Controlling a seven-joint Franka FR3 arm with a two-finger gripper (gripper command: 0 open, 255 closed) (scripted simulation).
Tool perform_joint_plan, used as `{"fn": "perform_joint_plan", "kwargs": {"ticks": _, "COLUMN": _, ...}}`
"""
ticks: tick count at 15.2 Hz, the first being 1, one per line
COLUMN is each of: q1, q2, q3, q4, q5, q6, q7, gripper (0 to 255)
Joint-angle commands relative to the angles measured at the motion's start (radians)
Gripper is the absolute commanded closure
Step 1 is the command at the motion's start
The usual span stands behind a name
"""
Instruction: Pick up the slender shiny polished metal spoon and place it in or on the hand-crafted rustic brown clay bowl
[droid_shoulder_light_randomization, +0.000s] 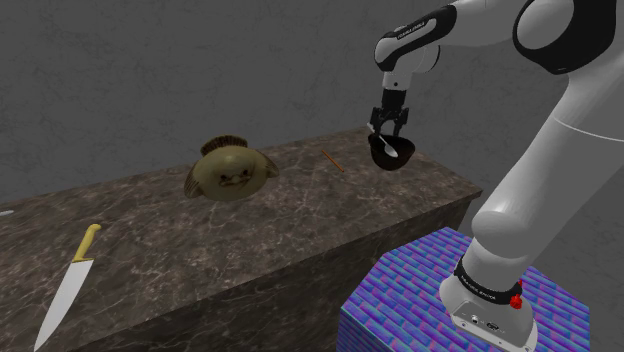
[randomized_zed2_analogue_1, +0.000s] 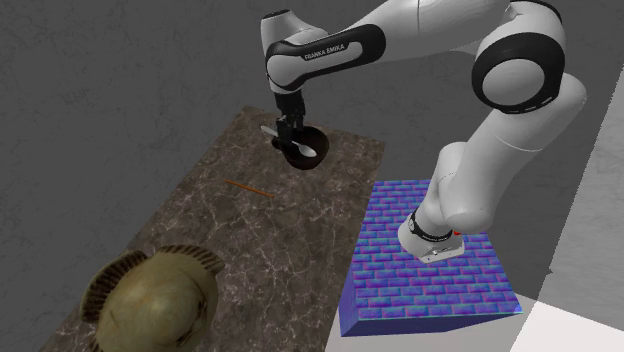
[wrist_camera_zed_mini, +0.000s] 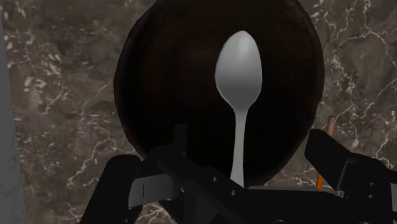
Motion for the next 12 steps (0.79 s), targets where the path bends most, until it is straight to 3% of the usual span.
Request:
{"fn": "perform_joint_plan", "kwargs": {"ticks": 1, "q1": 0.000, "q2": 0.000, "q3": 0.000, "q4": 0.000, "q5": 0.000, "q6": 0.000, "q7": 0.000, "gripper": 0}}
{"fn": "perform_joint_plan", "kwargs": {"ticks": 5, "q1": -0.006, "q2": -0.004, "q3": -0.006, "q4": 0.123, "q5": -0.007, "q6": -0.127, "q7": 0.004, "gripper": 0}}
{"fn": "perform_joint_plan", "kwargs": {"ticks": 12, "q1": -0.006, "q2": -0.004, "q3": -0.006, "q4": 0.123, "q5": -0.007, "q6": -0.127, "q7": 0.004, "gripper": 0}}
